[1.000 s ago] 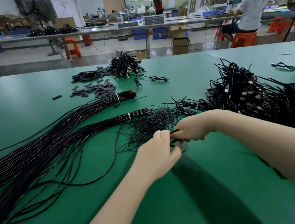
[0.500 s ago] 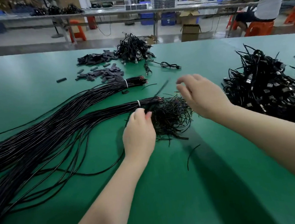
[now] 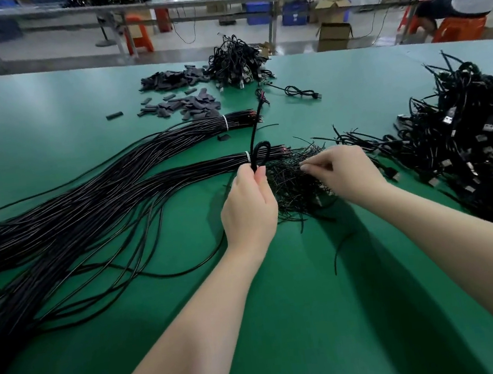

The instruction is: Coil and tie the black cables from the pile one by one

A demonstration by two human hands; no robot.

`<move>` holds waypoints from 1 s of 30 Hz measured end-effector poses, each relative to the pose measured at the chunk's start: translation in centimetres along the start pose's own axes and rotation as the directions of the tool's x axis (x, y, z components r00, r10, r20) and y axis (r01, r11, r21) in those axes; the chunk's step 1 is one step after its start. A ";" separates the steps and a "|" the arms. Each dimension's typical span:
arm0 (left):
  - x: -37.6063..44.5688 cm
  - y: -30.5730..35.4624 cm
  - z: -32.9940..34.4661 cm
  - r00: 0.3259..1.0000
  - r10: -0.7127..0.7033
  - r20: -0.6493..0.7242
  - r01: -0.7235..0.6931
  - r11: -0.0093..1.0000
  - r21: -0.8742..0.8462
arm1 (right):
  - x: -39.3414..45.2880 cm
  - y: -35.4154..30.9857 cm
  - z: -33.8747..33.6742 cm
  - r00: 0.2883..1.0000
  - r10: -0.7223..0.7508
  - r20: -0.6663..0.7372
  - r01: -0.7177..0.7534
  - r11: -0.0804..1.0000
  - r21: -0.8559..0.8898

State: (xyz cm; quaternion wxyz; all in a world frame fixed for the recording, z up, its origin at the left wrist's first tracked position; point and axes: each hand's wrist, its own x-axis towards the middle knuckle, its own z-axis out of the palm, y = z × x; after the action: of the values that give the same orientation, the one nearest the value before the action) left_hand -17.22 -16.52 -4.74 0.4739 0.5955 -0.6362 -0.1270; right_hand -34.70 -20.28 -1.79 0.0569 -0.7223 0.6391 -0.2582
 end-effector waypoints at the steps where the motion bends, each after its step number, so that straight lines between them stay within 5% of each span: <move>1: 0.0 0.0 0.0 1.000 0.002 0.007 -0.002 1.000 -0.009 | 0.0 0.0 -0.4 1.000 0.011 -0.028 -0.009 0.998 0.055; 4: 0.0 0.0 0.2 1.000 0.003 0.029 -0.002 1.000 -0.024 | -0.5 -0.1 -1.5 0.991 0.080 -0.108 -0.058 0.980 0.192; 7: 0.0 -0.1 0.3 0.999 0.008 0.050 -0.007 1.000 -0.025 | -1.5 -0.1 -1.8 0.995 0.097 -0.035 -0.089 0.982 0.166; 12: -0.5 0.3 0.6 0.992 0.110 0.068 -0.114 0.992 0.060 | -3.8 -1.6 -2.4 0.989 -0.064 0.132 0.092 0.972 -0.217; 15: -0.9 0.7 1.1 0.981 0.160 0.108 -0.171 0.980 0.099 | -4.7 -3.2 -2.6 0.983 -0.138 0.117 0.180 0.814 -0.553; 18: -1.3 1.0 1.2 0.964 0.231 0.131 -0.248 0.959 0.135 | -5.1 -4.7 -3.5 0.977 -0.169 0.131 0.213 0.699 -0.683; 23: -1.2 0.7 1.4 0.965 0.188 0.183 -0.216 0.965 0.151 | -5.6 -4.9 -3.4 0.970 -0.232 0.069 0.214 0.690 -0.691; 30: -1.0 0.7 1.5 0.937 0.235 0.258 -0.296 0.927 0.230 | -5.7 -4.4 -3.2 0.979 -0.204 -0.003 0.172 0.833 -0.525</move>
State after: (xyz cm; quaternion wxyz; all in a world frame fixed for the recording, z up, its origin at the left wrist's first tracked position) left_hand -18.97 -16.04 -5.49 0.3275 0.5428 -0.7722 -0.0420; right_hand -32.45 -13.31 1.04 -0.1856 -0.7618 0.6125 -0.1003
